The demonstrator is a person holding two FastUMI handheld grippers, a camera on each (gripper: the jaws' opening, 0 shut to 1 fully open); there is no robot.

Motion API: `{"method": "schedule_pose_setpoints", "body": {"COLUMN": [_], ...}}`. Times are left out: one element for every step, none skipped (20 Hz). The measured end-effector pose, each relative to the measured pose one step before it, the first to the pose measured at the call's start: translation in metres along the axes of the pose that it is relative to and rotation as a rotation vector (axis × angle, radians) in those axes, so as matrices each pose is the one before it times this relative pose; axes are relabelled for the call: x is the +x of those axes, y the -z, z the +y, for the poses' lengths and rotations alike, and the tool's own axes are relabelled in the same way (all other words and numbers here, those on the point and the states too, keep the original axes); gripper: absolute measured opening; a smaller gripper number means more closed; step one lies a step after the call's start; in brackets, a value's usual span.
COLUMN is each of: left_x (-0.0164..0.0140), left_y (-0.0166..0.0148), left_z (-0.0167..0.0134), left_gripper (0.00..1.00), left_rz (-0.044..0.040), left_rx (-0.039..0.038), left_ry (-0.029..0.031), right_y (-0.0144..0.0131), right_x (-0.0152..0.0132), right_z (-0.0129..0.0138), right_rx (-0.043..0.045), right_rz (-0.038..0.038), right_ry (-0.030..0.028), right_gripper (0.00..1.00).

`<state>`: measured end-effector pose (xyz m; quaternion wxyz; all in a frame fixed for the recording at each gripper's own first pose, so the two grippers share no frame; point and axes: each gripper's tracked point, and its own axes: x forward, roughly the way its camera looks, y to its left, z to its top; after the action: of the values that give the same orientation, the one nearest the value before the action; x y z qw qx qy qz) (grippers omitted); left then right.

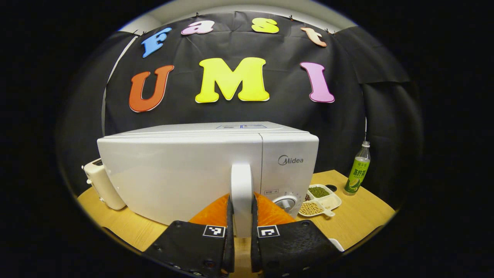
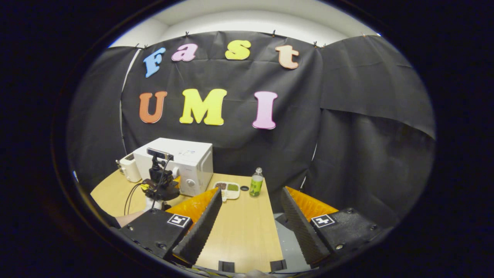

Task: Open the microwave oven with the left hand, put the food in, and close the microwave oven.

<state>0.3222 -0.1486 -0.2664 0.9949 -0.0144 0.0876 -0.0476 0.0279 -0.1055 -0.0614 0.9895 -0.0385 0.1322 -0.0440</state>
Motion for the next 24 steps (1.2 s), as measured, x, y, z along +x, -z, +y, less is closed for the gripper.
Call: {"method": "schedule_pose_setpoints", "body": {"left_x": [0.00129,0.00696,-0.00589,-0.00286,-0.00121,-0.00058,-0.0039,-0.00981,-0.01484,-0.01302,-0.01164,-0.01396,-0.01262,-0.01308,-0.01274,-0.01358,-0.01295,-0.01241,-0.01244,-0.01216,-0.00996,-0.00934,-0.00861,-0.0074], "left_y": [-0.00111,0.00386,-0.00558,0.00258,0.00062,0.00062,0.00132,0.00235,0.00602,-0.00325,0.00461,0.00261,0.00388,0.002,0.00226,0.00441,0.0022,0.00466,0.00168,0.00345,0.00218,0.00406,0.0035,0.00324], "left_z": [-0.00029,-0.00185,0.00198,0.00012,-0.00044,-0.00165,0.00065,0.00196,0.00242,0.0019,0.00334,0.00184,0.00371,0.0045,0.00558,0.00644,0.00682,0.00727,0.00963,0.00849,0.00919,0.00996,0.00911,0.00946], "left_gripper": [0.16,0.08,0.01,0.01,0.0,0.01,0.01,0.01,0.01,0.01,0.0,0.0,0.01,0.0,0.0,0.0,0.0,0.0,0.0,0.0,0.02,0.02,0.02,0.02], "left_rz": [0.00834,-0.00191,0.0044,0.0017,0.00238,0.00315,0.00834,-0.00965,-0.00649,-0.02598,0.00533,-0.00252,0.00857,0.00397,0.01187,0.00995,0.00495,0.00855,0.00168,0.00671,0.00034,0.01133,0.00578,0.00971], "left_rx": [0.00065,-0.00135,0.00995,-0.02082,-0.01782,-0.00538,0.00714,0.00777,0.01027,0.01846,-0.00451,-0.00993,0.00357,0.01092,0.00702,0.00026,-0.00264,-0.00189,0.00104,0.00669,0.01187,0.01095,0.0015,-0.00265], "left_ry": [0.00786,-0.00409,0.0015,0.00323,0.0078,0.00323,0.00068,0.00265,0.00441,0.00912,0.01269,0.01318,0.01148,0.00443,-0.00302,-0.00451,-0.00443,-0.00624,-0.01398,-0.01509,-0.01441,-0.01196,-0.01101,-0.0116], "right_y": [0.00074,-0.00026,-0.00084,-0.00489,-0.00371,-0.00332,-0.00594,-0.00423,-0.0037,-0.0011,-0.00161,-0.00099,-0.00145,-0.00218,-0.00117,0.0012,0.00055,0.00121,-0.00012,0.0006,0.00013,0.00072,0.00109,0.00103], "right_x": [0.00054,0.00325,0.00115,0.00026,0.00092,-0.00079,-0.00005,-0.00044,-0.00038,0.00092,-0.00086,0.00012,0.00076,0.00122,0.00046,0.00132,0.00024,-0.00041,-0.0001,0.00045,0.00092,0.00103,0.00163,0.00192], "right_z": [0.00224,0.00215,0.00133,0.00117,0.00199,0.00325,0.00143,0.00292,0.0034,0.00378,0.00581,0.00571,0.00739,0.00717,0.00807,0.00835,0.00893,0.00936,0.00935,0.00987,0.00821,0.01005,0.00837,0.00776], "right_rx": [-0.00007,-0.00308,0.00056,-0.00295,-0.00865,-0.01243,-0.01142,-0.0105,-0.00784,-0.00801,-0.00649,-0.00795,-0.0056,0.0013,0.00623,0.00614,0.00461,0.00787,0.0066,0.00611,0.00406,0.00284,0.00224,0.00277], "right_rz": [0.00858,0.00532,0.00146,-0.00661,-0.00514,-0.00814,-0.01432,-0.01334,-0.01157,-0.00713,-0.00583,-0.0038,-0.00574,-0.00711,-0.0052,0.00146,0.00539,0.00093,0.00056,0.00045,0.00084,0.00203,0.00422,0.00427], "right_ry": [-0.01074,-0.01163,-0.00579,-0.00604,-0.00612,-0.01127,-0.0059,-0.00763,-0.00845,-0.00959,-0.01807,-0.01613,-0.01948,-0.01544,-0.01826,-0.02103,-0.02142,-0.02054,-0.02163,-0.01933,-0.01648,-0.02046,-0.01444,-0.01448], "right_gripper": [0.99,0.93,0.93,0.99,0.99,0.99,0.99,0.99,0.99,0.93,0.93,0.99,0.99,0.99,0.93,0.93,0.99,0.99,0.99,0.99,0.99,0.99,0.99,0.93]}}
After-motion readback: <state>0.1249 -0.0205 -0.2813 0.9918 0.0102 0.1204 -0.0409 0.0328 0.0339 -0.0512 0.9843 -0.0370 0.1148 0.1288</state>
